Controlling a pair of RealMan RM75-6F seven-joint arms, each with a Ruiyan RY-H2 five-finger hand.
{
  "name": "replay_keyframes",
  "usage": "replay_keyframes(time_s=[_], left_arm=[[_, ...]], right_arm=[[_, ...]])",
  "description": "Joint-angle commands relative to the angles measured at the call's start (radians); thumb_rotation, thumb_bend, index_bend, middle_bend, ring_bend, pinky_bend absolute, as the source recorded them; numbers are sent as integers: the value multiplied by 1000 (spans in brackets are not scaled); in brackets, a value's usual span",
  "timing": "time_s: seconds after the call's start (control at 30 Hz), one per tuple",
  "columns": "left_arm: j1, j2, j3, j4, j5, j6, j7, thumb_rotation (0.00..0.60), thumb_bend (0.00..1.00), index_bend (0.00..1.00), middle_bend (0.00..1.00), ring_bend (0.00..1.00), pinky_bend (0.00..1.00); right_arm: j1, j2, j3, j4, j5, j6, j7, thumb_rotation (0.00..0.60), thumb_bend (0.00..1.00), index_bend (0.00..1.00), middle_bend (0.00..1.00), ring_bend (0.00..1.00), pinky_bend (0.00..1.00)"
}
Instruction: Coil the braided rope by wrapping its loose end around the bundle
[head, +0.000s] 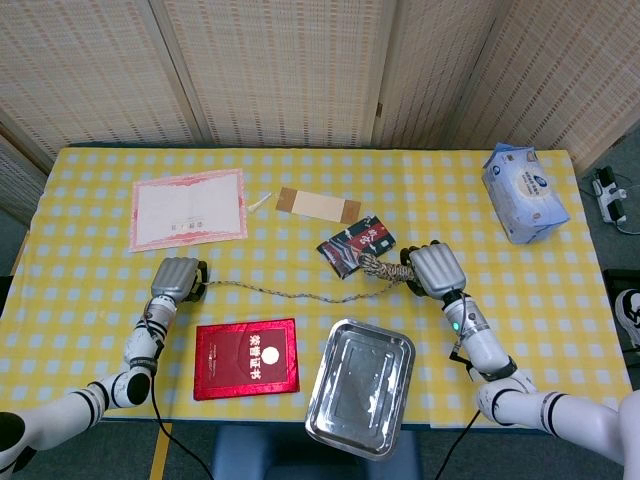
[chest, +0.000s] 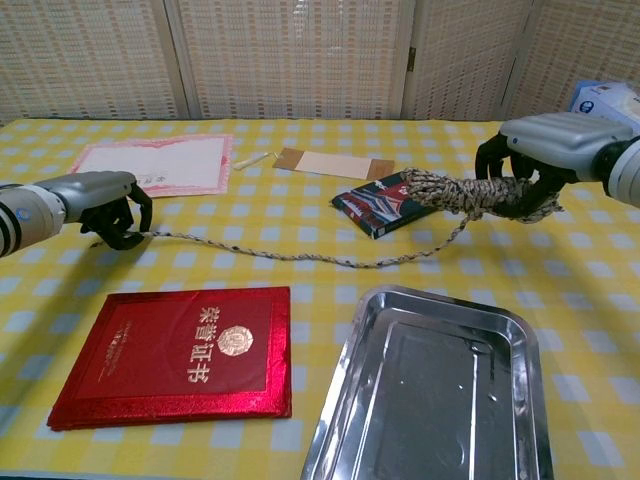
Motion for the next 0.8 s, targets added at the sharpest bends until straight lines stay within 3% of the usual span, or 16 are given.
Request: replay_keyframes(time_s=[0.03,0.2,0.43,0.8], left_arm=[[20,105,-16,-141,93,74,-50,600,499,638,917,847,781],[18,225,-52,-316,136,117,-65,600,498,638,917,847,781],[-23,345,-104,-513,121,121,-16,600,498,638,917,847,781],[-87,433,-157,-752,107,182,82,600,498,638,917,847,781]], right_arm=[[-21,51,7,-85,-75,12,133,600,503,619,596,656,403],[-28,82,-1,-168,-196,31,283,600,509,642,611,669,459],[1,75,-15,-246,-281,8,364,600,514,659,622,679,502],[77,16,30,-302,-158,-83,288,600,534,711,662,722,559]])
